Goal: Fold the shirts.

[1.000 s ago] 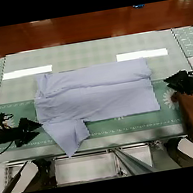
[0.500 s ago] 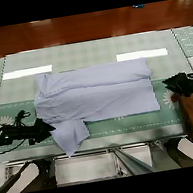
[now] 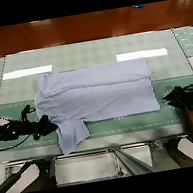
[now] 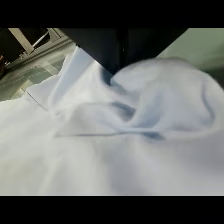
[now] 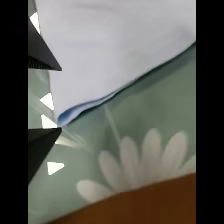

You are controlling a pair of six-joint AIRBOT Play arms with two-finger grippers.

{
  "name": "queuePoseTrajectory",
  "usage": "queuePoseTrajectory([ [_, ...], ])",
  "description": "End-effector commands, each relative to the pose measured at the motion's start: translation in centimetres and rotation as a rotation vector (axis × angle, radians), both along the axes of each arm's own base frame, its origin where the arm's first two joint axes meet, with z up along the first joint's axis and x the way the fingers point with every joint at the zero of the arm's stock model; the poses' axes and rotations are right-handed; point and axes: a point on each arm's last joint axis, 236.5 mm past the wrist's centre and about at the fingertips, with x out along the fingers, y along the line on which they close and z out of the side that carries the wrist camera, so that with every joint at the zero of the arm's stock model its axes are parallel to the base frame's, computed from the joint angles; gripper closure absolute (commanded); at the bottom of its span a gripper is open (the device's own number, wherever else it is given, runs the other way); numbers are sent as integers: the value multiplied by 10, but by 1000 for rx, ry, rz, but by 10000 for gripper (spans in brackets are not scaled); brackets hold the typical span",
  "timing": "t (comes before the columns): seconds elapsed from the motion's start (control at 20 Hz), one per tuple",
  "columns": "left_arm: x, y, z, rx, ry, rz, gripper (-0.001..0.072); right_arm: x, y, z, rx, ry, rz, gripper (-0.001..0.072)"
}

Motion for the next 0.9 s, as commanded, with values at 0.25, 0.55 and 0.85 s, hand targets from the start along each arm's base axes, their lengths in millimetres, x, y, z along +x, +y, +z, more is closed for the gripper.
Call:
queuePoseTrajectory([
  [0.25,6,3,-2,17,-21,10,690,-4,14,-37,116,99,3,297],
  [0.55,13,-1,3,-4,-34,31,690,54,63,-29,169,-46,197,691],
  [0.85,68,23,41,44,-209,0,691,81,31,10,77,-115,268,692],
])
